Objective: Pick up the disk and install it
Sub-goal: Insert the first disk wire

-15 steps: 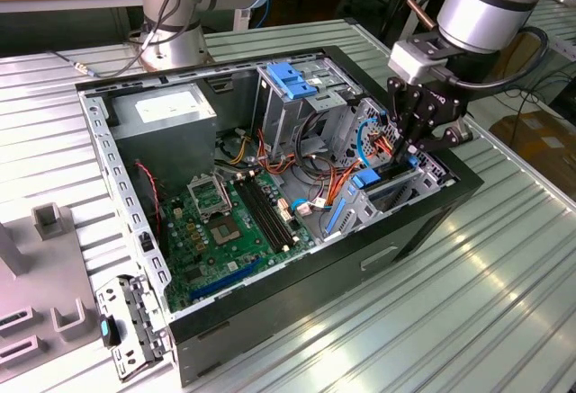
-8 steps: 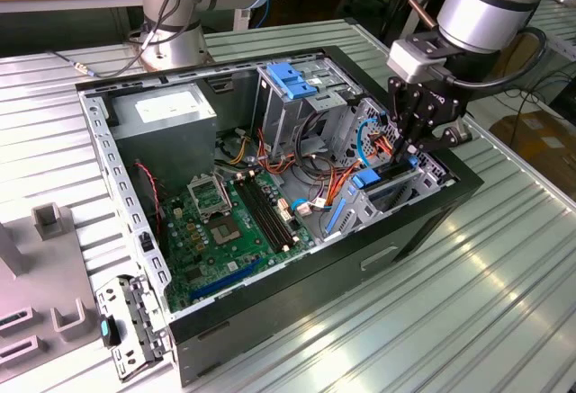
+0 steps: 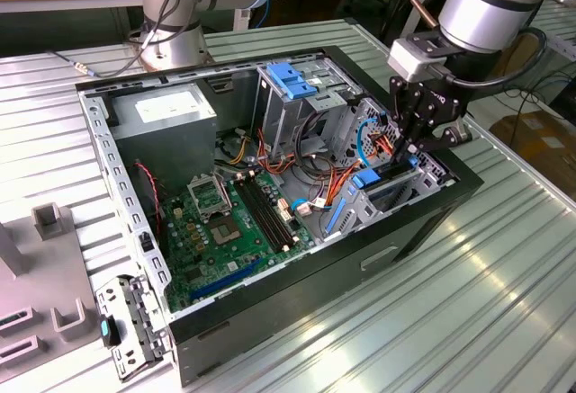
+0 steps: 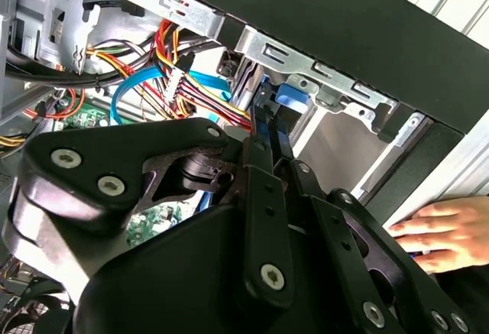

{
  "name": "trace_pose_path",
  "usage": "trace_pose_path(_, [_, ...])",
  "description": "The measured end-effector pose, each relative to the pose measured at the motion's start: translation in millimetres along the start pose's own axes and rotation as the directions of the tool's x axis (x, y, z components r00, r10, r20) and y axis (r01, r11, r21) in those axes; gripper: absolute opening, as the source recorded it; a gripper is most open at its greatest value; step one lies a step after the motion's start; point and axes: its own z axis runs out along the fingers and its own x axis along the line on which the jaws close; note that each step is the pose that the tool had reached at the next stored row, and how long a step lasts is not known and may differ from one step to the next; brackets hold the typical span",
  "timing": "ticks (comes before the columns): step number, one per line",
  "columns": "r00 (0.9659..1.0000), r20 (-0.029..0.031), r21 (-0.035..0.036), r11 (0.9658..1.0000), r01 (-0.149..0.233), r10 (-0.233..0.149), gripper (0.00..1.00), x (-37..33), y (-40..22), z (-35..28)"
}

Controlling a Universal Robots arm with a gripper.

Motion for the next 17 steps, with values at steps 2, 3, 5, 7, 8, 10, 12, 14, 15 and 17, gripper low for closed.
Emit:
trace_pose_path(2, [1.0,0.001,0.0005,1.0,0.007,-0.007,0.16,0.9,0.8,0.1])
trace_pose_path(3, [0.9999,0.0013,0.0016,0.9999,0.015,-0.015,0.16,1.6,1.1,0.0])
trace_pose_path(5, [0.9998,0.0017,0.0039,0.9998,0.018,-0.018,0.16,1.7,1.2,-0.5])
trace_pose_path(7, [0.9997,0.0023,0.0069,0.9997,0.023,-0.023,0.16,1.7,1.3,-0.7])
trace_pose_path(8, [0.9997,0.0024,0.0074,0.9997,0.024,-0.024,0.16,1.7,1.5,-0.8])
trace_pose_path(10, [0.9997,0.0024,0.0088,0.9997,0.024,-0.024,0.16,1.9,3.0,-0.9])
trace_pose_path(12, [0.9997,0.0028,0.0105,0.9997,0.024,-0.024,0.16,2.0,4.2,-0.8])
trace_pose_path(14, [0.9997,0.0031,0.0158,0.9996,0.024,-0.024,0.16,2.0,4.9,-0.9])
trace_pose_path(15, [0.9997,0.0035,0.0209,0.9995,0.024,-0.024,0.16,2.0,5.4,-0.9])
trace_pose_path(17, [0.9997,0.0043,0.0289,0.9993,0.024,-0.024,0.16,2.2,6.5,-0.9])
